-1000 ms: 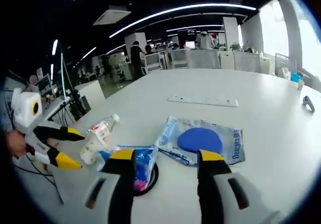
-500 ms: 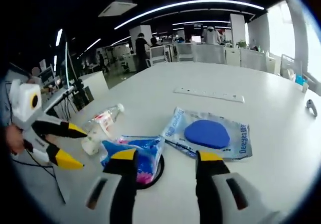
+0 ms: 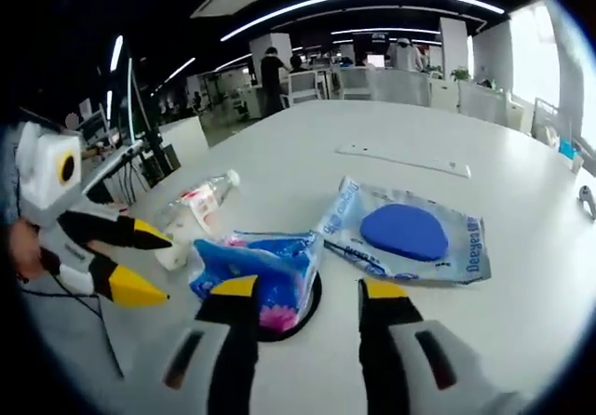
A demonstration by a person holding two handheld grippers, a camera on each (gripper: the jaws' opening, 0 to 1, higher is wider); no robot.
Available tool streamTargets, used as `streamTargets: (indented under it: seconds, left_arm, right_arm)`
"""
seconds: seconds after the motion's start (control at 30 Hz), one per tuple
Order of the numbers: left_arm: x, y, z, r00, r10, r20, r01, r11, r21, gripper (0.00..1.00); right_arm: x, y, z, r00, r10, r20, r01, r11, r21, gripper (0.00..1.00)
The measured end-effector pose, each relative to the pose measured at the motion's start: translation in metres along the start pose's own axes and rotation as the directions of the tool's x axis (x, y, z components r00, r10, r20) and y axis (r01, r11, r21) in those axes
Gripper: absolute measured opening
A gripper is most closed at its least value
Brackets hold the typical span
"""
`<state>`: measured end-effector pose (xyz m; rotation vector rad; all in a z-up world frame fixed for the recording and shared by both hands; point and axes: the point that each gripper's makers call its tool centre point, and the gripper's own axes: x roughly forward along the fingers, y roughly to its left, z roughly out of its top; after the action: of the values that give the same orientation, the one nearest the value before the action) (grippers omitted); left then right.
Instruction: Arrange the tabletop items into an orderly group along one side of the table until the central work area is clear of visible clutter.
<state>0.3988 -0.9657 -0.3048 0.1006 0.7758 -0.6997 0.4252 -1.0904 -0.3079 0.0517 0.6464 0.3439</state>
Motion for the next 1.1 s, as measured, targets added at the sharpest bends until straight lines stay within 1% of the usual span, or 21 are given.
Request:
streamTargets:
  seconds: [0.17,0.23,0.3,0.33,0.4,0.43,0.6,0.63,0.67,0.7,0.73,0.77,0.8,0.83,0.9,0.93,1.07,1.1]
  left_arm:
    - [0.005,-0.001,-0.003,1.000,0.009,-0.006,-0.009,0.999,-0.039,0.41]
    - [0.008,-0.001,-0.004,1.000,0.020,-0.012,-0.020,0.999,-0.049,0.40]
    - [0.008,-0.001,-0.004,1.000,0.030,-0.004,-0.031,0.997,-0.072,0.40]
    - [0.010,0.000,-0.007,0.999,0.036,-0.015,-0.037,0.996,-0.080,0.39]
    - [0.010,0.002,-0.007,0.999,0.051,-0.004,-0.051,0.993,-0.108,0.39]
    - [0.010,0.004,-0.009,0.998,0.062,-0.009,-0.062,0.990,-0.124,0.38]
    - [0.012,0.006,-0.012,0.996,0.088,0.009,-0.084,0.974,-0.211,0.36]
    - [0.013,0.006,-0.011,0.996,0.091,0.023,-0.083,0.967,-0.242,0.35]
    - [0.013,0.007,-0.012,0.995,0.099,0.019,-0.091,0.958,-0.273,0.35]
    - [0.013,0.009,-0.012,0.995,0.102,0.025,-0.091,0.959,-0.270,0.34]
    - [0.013,0.009,-0.011,0.993,0.108,0.037,-0.093,0.954,-0.284,0.34]
    - [0.013,0.011,-0.012,0.992,0.118,0.035,-0.101,0.946,-0.307,0.33]
    - [0.014,0.013,-0.013,0.992,0.120,0.036,-0.102,0.943,-0.316,0.34]
    - [0.015,0.013,-0.012,0.991,0.122,0.045,-0.099,0.933,-0.346,0.34]
    - [0.017,0.015,-0.017,0.991,0.131,0.029,-0.113,0.932,-0.345,0.32]
    - [0.018,0.015,-0.017,0.990,0.133,0.034,-0.112,0.924,-0.364,0.31]
    - [0.021,0.015,-0.020,0.990,0.136,0.032,-0.113,0.914,-0.389,0.26]
    - [0.022,0.015,-0.021,0.990,0.138,0.032,-0.114,0.907,-0.405,0.25]
  right_arm:
    - [0.007,0.002,-0.005,1.000,0.008,-0.020,-0.008,1.000,-0.002,0.37]
    - [0.010,0.002,-0.006,1.000,0.015,-0.021,-0.015,1.000,0.000,0.36]
    - [0.012,0.003,-0.008,0.999,0.018,-0.033,-0.018,1.000,-0.002,0.35]
    - [0.012,0.003,-0.009,0.999,0.019,-0.032,-0.019,1.000,-0.003,0.35]
    - [0.013,0.002,-0.010,0.999,0.019,-0.039,-0.019,1.000,-0.006,0.34]
    - [0.014,0.002,-0.011,0.999,0.020,-0.041,-0.020,1.000,-0.004,0.34]
    - [0.016,0.001,-0.012,0.999,0.022,-0.046,-0.022,1.000,-0.006,0.32]
    - [0.017,0.001,-0.013,0.999,0.023,-0.046,-0.023,1.000,-0.005,0.32]
    - [0.018,0.001,-0.013,0.999,0.024,-0.046,-0.024,1.000,-0.004,0.32]
    - [0.017,0.001,-0.013,0.999,0.024,-0.047,-0.024,1.000,-0.004,0.31]
    - [0.018,0.001,-0.013,0.999,0.024,-0.048,-0.025,1.000,-0.005,0.31]
    - [0.018,0.000,-0.013,0.998,0.024,-0.050,-0.025,1.000,-0.007,0.31]
    - [0.019,0.000,-0.013,0.998,0.024,-0.050,-0.025,1.000,-0.006,0.30]
    - [0.019,0.000,-0.013,0.998,0.026,-0.049,-0.026,1.000,-0.005,0.30]
    - [0.020,0.000,-0.014,0.998,0.026,-0.052,-0.027,1.000,-0.007,0.29]
    - [0.021,0.000,-0.014,0.998,0.028,-0.054,-0.029,1.000,-0.008,0.28]
    - [0.022,0.000,-0.014,0.998,0.029,-0.052,-0.030,1.000,-0.008,0.26]
    - [0.023,-0.001,-0.014,0.998,0.027,-0.055,-0.027,1.000,-0.009,0.26]
